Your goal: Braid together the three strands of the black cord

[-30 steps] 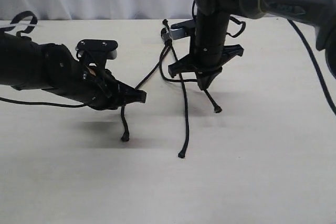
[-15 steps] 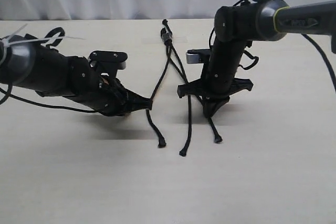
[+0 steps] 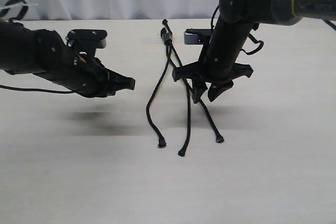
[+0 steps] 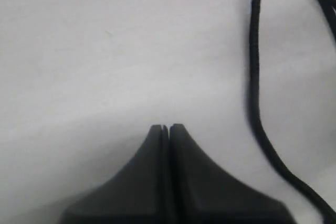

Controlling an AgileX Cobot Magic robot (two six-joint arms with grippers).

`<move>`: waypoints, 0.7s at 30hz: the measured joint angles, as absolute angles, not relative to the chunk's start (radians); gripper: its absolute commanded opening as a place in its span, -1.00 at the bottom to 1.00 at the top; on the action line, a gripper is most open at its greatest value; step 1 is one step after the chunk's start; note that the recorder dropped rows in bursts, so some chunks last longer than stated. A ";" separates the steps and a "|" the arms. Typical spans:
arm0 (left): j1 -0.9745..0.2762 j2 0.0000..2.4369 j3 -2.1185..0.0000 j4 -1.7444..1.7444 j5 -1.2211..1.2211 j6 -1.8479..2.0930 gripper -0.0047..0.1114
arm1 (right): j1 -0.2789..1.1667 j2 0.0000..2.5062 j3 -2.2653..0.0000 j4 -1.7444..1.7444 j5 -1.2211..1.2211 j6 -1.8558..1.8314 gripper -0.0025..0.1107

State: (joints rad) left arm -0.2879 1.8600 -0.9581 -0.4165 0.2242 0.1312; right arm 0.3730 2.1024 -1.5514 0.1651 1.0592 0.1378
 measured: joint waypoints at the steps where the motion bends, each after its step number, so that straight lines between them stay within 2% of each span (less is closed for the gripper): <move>1: -0.274 1.850 -0.958 -0.414 0.234 0.131 -0.92 | 0.386 2.099 -1.551 0.165 1.063 0.138 -0.26; 6: -0.245 1.783 -0.894 -0.401 0.246 0.146 -0.92 | 0.471 2.123 -1.523 0.128 1.031 0.168 -0.26; 11: -0.245 1.723 -0.788 -0.397 0.215 0.150 -0.92 | 0.481 2.159 -1.508 0.066 0.996 0.218 -0.28; 12: -0.245 1.717 -0.780 -0.397 0.213 0.150 -0.92 | 0.481 2.160 -1.508 0.070 0.987 0.219 -0.38; 15: -0.245 1.714 -0.750 -0.397 0.211 0.150 -0.92 | 0.481 2.194 -1.508 0.085 0.980 0.221 -0.88; 21: -0.245 1.714 -0.740 -0.397 0.227 0.150 -0.92 | 0.481 2.176 -1.527 0.117 0.977 0.225 -0.88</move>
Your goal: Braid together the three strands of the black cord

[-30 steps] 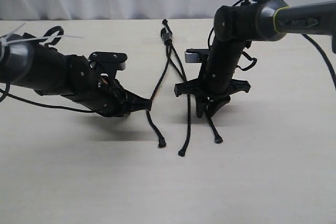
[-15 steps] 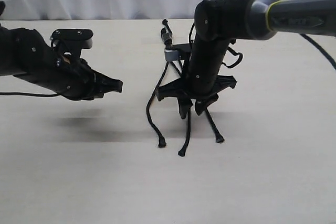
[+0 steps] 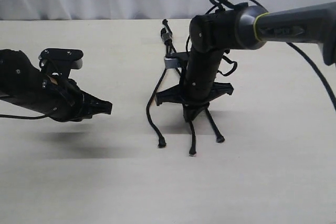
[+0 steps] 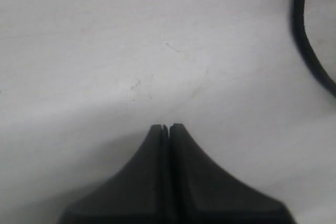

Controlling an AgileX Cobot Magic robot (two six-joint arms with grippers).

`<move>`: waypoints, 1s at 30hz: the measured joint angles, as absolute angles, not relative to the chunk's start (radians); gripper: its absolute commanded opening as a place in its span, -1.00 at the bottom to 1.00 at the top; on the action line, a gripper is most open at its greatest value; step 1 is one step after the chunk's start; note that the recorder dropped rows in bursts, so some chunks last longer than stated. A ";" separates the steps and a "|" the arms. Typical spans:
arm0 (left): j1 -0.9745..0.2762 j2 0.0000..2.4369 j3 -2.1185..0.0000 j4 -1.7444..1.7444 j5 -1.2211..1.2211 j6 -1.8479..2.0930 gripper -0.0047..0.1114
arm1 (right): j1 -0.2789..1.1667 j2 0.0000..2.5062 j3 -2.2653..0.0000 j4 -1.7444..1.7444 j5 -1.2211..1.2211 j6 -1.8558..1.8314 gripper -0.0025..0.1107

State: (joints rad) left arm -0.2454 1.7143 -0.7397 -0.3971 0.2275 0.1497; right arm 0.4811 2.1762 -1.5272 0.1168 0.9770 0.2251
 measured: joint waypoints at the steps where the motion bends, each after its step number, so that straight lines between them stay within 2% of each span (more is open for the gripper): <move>1: -0.245 1.714 -0.740 -0.397 0.227 0.150 -0.92 | 0.481 2.164 -1.539 0.136 0.977 0.225 -0.88; 7: -0.245 1.714 -0.740 -0.397 0.221 0.150 -0.92 | 0.492 2.133 -1.575 0.340 0.901 0.225 -0.88; 12: -0.245 1.714 -0.740 -0.397 0.219 0.150 -0.92 | 0.555 2.179 -1.575 0.410 0.779 0.225 -0.87; 14: -0.245 1.714 -0.740 -0.397 0.219 0.150 -0.92 | 0.580 2.200 -1.575 0.420 0.740 0.225 -0.79; 18: -0.245 1.714 -0.740 -0.397 0.219 0.150 -0.92 | 0.605 2.233 -1.575 0.431 0.708 0.225 -0.38; 21: -0.245 1.714 -0.740 -0.397 0.219 0.150 -0.92 | 0.608 2.238 -1.577 0.435 0.707 0.225 -0.16; 30: -0.245 1.689 -0.740 -0.387 0.231 0.151 -0.92 | 0.608 2.209 -1.600 0.357 0.799 0.225 -0.12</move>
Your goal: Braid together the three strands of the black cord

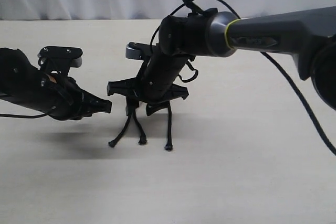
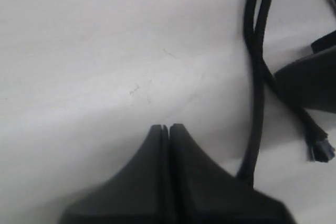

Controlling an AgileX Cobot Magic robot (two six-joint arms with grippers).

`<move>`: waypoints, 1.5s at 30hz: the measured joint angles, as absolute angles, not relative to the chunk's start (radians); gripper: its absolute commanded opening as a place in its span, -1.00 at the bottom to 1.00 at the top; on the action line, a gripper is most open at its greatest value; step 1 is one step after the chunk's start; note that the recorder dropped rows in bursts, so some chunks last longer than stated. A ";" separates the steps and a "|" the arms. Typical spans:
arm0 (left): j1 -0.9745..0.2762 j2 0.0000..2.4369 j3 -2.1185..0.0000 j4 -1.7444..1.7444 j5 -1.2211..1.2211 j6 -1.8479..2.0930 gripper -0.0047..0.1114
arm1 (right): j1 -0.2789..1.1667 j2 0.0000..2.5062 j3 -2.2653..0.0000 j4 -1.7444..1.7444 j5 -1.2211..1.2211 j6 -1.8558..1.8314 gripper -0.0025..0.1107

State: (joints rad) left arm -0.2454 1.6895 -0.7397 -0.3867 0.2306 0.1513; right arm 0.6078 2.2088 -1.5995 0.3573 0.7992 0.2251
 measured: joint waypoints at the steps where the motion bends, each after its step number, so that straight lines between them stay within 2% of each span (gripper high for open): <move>1: -0.245 1.679 -0.740 -0.376 0.233 0.151 -0.92 | 0.608 2.204 -1.600 0.345 0.813 0.225 -0.12; 7: -0.245 1.584 -0.740 -0.337 0.243 0.154 -0.92 | 0.626 2.198 -1.602 0.270 0.865 0.225 -0.13; 10: -0.245 1.557 -0.740 -0.334 0.243 0.154 -0.92 | 0.659 2.200 -1.600 0.236 0.869 0.227 -0.22; 14: -0.245 1.553 -0.734 -0.334 0.249 0.154 -0.92 | 0.697 2.224 -1.600 0.188 0.869 0.265 -0.51; 17: -0.245 1.553 -0.727 -0.334 0.257 0.154 -0.92 | 0.701 2.241 -1.600 0.163 0.870 0.285 -0.86; 18: -0.245 1.553 -0.725 -0.334 0.260 0.154 -0.92 | 0.701 2.241 -1.600 0.158 0.870 0.290 -0.88; 26: -0.247 1.553 -0.725 -0.334 0.275 0.159 -0.92 | 0.683 2.225 -1.600 0.120 0.926 0.299 -0.88; 34: -0.315 1.553 -0.725 -0.439 0.261 0.253 -0.92 | 0.599 2.192 -1.600 0.104 1.005 0.293 -0.88; 37: -0.318 1.582 -0.725 -0.579 0.270 0.370 -0.92 | 0.590 2.192 -1.600 0.104 1.014 0.293 -0.88; 45: -0.318 1.698 -0.724 -1.195 0.404 0.986 -0.92 | 0.584 2.192 -1.600 0.104 1.018 0.289 -0.88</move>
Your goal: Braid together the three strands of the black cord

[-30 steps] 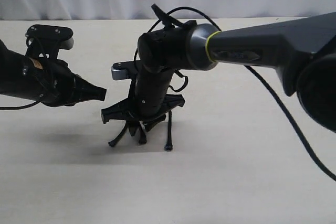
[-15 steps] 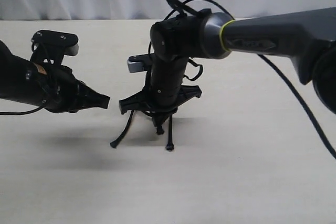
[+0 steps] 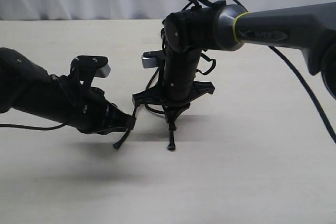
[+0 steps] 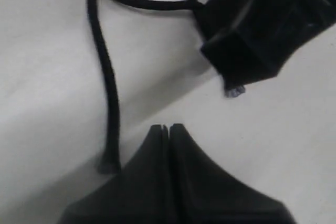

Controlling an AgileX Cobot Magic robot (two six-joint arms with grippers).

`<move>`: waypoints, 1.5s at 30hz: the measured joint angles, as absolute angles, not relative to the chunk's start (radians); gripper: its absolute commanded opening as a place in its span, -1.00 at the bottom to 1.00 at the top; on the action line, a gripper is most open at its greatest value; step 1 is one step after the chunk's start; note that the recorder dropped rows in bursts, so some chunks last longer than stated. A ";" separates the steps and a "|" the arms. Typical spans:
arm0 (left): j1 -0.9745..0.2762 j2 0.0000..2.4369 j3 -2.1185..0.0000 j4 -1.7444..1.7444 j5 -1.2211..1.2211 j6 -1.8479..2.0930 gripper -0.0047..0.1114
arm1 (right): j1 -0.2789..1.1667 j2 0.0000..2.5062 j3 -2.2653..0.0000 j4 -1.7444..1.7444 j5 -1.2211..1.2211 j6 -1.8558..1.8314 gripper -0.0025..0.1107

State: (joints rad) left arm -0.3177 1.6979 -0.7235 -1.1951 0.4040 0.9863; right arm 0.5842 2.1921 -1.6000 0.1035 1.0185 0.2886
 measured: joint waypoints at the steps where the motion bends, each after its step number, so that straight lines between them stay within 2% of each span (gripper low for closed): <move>1: -0.318 1.714 -0.724 -1.238 0.416 1.026 -0.92 | 0.584 2.192 -1.600 0.104 1.020 0.289 -0.88; 8: -0.310 1.808 -0.724 -1.333 0.394 1.093 -0.92 | 0.584 2.192 -1.600 0.104 1.020 0.289 -0.88; 15: -0.212 1.832 -0.724 -1.385 0.476 1.132 -0.92 | 0.584 2.192 -1.600 0.104 1.020 0.289 -0.88; 36: -0.201 1.947 -0.736 -1.463 0.517 1.166 -0.92 | 0.584 2.135 -1.600 0.114 1.031 0.286 -0.88; 45: -0.199 1.951 -0.738 -1.466 0.526 1.166 -0.92 | 0.584 2.140 -1.564 -0.219 1.103 0.286 -0.88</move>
State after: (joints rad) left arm -0.1991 1.9510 -0.7381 -1.4660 0.5258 1.1661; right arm 0.5842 2.1396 -1.5639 -0.2190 1.1027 0.2865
